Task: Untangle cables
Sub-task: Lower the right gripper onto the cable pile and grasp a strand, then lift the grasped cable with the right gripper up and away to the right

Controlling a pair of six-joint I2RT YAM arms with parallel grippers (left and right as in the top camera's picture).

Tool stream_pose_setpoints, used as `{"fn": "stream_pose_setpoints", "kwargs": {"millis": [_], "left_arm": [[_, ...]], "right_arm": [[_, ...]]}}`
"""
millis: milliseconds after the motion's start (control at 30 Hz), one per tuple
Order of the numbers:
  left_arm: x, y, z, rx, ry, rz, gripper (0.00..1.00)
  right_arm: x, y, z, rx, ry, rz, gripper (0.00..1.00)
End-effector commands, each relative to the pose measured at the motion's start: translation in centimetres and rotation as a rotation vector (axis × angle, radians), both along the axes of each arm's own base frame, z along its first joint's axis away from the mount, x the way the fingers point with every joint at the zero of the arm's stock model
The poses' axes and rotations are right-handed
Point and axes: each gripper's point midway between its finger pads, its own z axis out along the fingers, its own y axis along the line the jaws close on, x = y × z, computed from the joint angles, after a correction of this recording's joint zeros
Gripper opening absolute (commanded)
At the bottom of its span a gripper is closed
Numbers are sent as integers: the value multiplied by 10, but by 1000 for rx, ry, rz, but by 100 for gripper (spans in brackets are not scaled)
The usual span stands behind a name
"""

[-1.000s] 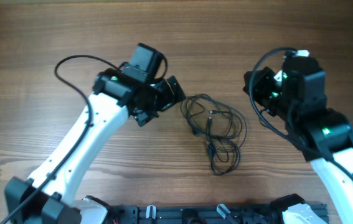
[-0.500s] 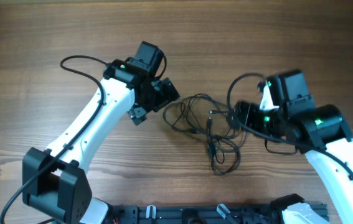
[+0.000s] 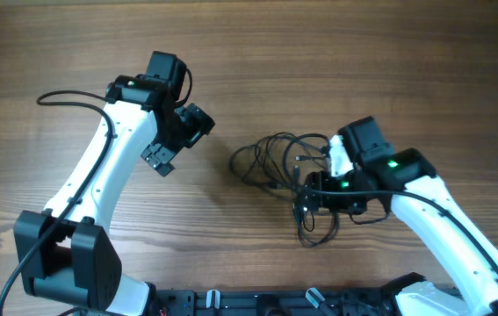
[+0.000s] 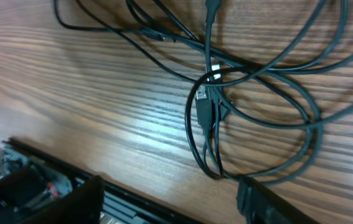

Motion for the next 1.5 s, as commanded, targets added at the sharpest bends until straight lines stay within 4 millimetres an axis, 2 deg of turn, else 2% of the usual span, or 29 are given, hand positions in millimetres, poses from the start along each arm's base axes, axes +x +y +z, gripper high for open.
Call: {"fn": "stream_pose_setpoints", "kwargs": {"millis": [0, 133, 200, 233, 333, 367, 467, 533, 633, 767, 867, 900, 967, 1033, 1100, 1167, 1233, 1300, 1367, 1467], "left_arm": [[-1, 13, -5, 45, 19, 34, 100], [-4, 14, -5, 48, 31, 33, 100], [-5, 14, -5, 49, 33, 32, 100], [-5, 14, -5, 49, 33, 30, 100], [-5, 14, -5, 49, 32, 30, 100], [-5, 14, -5, 49, 33, 31, 100], [-5, 14, -5, 49, 33, 30, 100], [-5, 14, -5, 49, 33, 30, 100], [-5, 14, -5, 49, 33, 30, 100], [-5, 14, -5, 49, 33, 30, 100], [-5, 14, -5, 49, 33, 30, 100], [-5, 14, -5, 49, 33, 30, 100], [-5, 14, -5, 49, 32, 30, 100], [-5, 14, -5, 49, 33, 30, 100], [-5, 14, -5, 49, 32, 30, 100], [-5, 14, -5, 49, 33, 30, 100], [-4, 14, -5, 49, 32, 31, 100], [-5, 14, -5, 49, 32, 30, 100], [-4, 14, -5, 49, 32, 31, 100], [-3, 13, -5, 47, 25, 31, 100]], "right_arm": [[6, -17, -28, -209, 12, -83, 68], [2, -16, -48, -274, 58, -54, 68], [-1, -13, -58, -283, 93, -36, 61], [-3, -10, -62, -280, 109, -26, 54], [-6, 6, -71, -238, 140, 5, 19], [-6, 11, -72, -220, 139, 12, 4], [0, 24, -66, -157, 134, -8, 4], [6, 36, -50, -95, 118, 1, 4], [23, 58, -2, 42, 47, 57, 4], [52, 90, 121, 293, -178, 138, 4], [67, 103, 226, 451, -417, 166, 4], [71, 104, 269, 501, -518, 159, 4], [75, 100, 335, 565, -690, 128, 4], [79, 91, 379, 582, -827, 82, 4], [84, 73, 421, 559, -978, -7, 4], [91, 54, 442, 519, -1059, -114, 4], [98, 38, 448, 472, -1097, -207, 4], [104, 29, 439, 433, -1063, -284, 4], [107, 29, 423, 415, -989, -317, 5], [111, 35, 387, 376, -844, -333, 4]]}}
